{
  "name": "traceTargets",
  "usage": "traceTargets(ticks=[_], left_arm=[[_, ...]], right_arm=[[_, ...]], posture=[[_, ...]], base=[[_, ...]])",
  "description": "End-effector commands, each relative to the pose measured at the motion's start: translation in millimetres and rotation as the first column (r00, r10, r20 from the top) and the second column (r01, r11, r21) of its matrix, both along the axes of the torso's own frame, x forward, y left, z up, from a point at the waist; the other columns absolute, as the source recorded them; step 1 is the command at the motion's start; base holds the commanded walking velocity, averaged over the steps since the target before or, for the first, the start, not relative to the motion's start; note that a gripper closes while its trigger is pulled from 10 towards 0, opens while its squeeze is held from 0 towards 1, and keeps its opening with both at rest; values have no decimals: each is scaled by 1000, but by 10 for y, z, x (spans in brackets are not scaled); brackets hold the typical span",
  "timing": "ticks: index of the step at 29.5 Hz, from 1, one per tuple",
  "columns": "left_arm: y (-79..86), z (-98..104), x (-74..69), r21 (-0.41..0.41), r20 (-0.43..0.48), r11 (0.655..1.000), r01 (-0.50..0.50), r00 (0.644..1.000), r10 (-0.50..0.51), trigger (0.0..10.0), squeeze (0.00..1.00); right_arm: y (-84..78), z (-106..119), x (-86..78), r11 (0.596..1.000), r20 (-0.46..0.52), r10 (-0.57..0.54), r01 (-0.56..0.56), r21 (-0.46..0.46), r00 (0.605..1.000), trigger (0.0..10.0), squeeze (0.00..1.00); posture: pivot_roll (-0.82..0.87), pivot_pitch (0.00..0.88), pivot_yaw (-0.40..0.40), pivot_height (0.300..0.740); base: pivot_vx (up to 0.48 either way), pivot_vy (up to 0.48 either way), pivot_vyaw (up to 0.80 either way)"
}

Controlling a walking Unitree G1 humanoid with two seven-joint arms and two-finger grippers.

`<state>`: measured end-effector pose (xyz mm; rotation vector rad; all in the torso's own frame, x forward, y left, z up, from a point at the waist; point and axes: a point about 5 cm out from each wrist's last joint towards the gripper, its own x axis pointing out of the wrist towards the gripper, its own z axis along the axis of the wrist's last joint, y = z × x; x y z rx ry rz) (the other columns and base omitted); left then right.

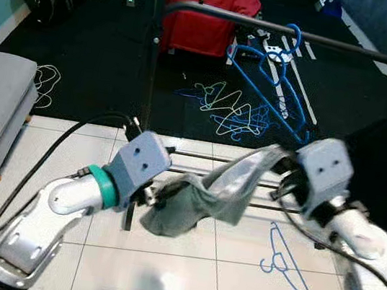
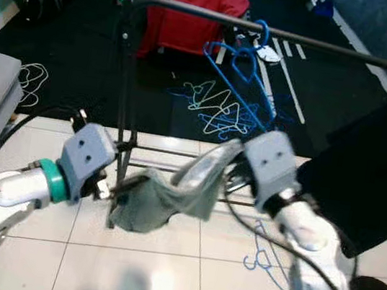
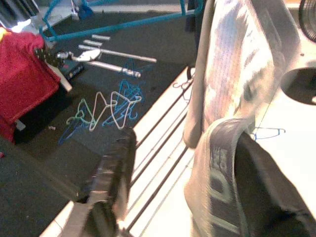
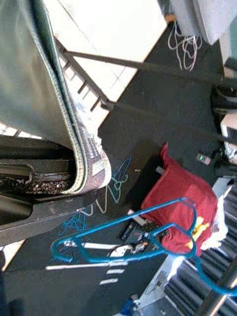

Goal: Hang hanger

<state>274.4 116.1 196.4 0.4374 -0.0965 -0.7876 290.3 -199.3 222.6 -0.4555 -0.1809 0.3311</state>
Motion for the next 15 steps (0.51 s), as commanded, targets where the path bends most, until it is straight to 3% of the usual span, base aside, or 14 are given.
traceTargets(ticks=[1, 2, 3, 4, 5, 6, 7, 9, 10, 12, 13, 14, 15], left_arm=[[18, -49, -53, 22, -40, 999, 29, 999, -29, 10000, 1000], [18, -49, -53, 22, -40, 999, 29, 999, -29, 10000, 1000], [184, 1, -160, -10, -101, 997, 80, 992, -81, 10000, 1000], [184, 1, -160, -10, -101, 997, 80, 992, -81, 10000, 1000], [319, 87, -236, -105, -159, 990, 93, 981, -109, 10000, 0], [372, 158, -281, -194, -173, 978, 82, 978, -116, 10000, 0], [372, 158, -281, -194, -173, 978, 82, 978, -116, 10000, 0], [373, 172, -269, -315, -208, 949, -3, 976, -66, 10000, 0], [373, 172, -269, -315, -208, 949, -3, 976, -66, 10000, 0], [312, 100, -172, -313, -174, 940, -137, 981, 85, 10000, 0], [286, 69, -99, -314, -144, 918, -242, 968, 206, 10000, 0], [286, 69, -99, -314, -144, 918, -242, 968, 206, 10000, 0], [247, 31, -46, -319, -138, 885, -339, 941, 310, 10000, 0]], right_arm=[[-85, 24, -11, 998, 11, -53, 53, 15, 999, 0, 0], [-85, 24, -11, 998, 11, -53, 53, 15, 999, 0, 0], [-201, 38, -5, 988, 21, -140, 138, 69, 990, 0, 0], [-201, 38, -5, 988, 21, -140, 138, 69, 990, 0, 0], [-269, 9, -7, 974, 16, -199, 196, 110, 980, 0, 0], [-285, -28, -10, 966, 4, -217, 214, 147, 976, 0, 0], [-285, -28, -10, 966, 4, -217, 214, 147, 976, 0, 0], [-270, -91, -3, 955, -12, -237, 235, 179, 972, 0, 0], [-270, -91, -3, 955, -12, -237, 235, 179, 972, 0, 0], [-188, -141, -6, 953, -31, -203, 205, 222, 979, 0, 0], [-134, -172, -14, 950, -42, -181, 186, 253, 983, 1922, 0], [-134, -172, -14, 950, -42, -181, 186, 253, 983, 1922, 0], [-68, -228, -30, 942, -62, -160, 171, 288, 985, 10000, 0]], posture=[[-50, 94, 59, 740], [-50, 94, 59, 740], [-44, 95, 66, 740], [-44, 95, 66, 740], [-42, 96, 68, 740], [-40, 98, 67, 740], [-40, 98, 67, 740], [-38, 97, 66, 740], [-38, 97, 66, 740], [-37, 96, 61, 740], [-40, 95, 60, 740], [-40, 95, 60, 740], [-42, 94, 54, 740]], base=[[0, 0, 0], [0, 0, 0], [0, 0, 0], [0, 0, 0], [0, 0, 0], [0, 0, 0], [0, 0, 0], [0, 0, 0], [0, 0, 0], [0, 0, 0], [0, 0, 0], [0, 0, 0], [0, 0, 0]])
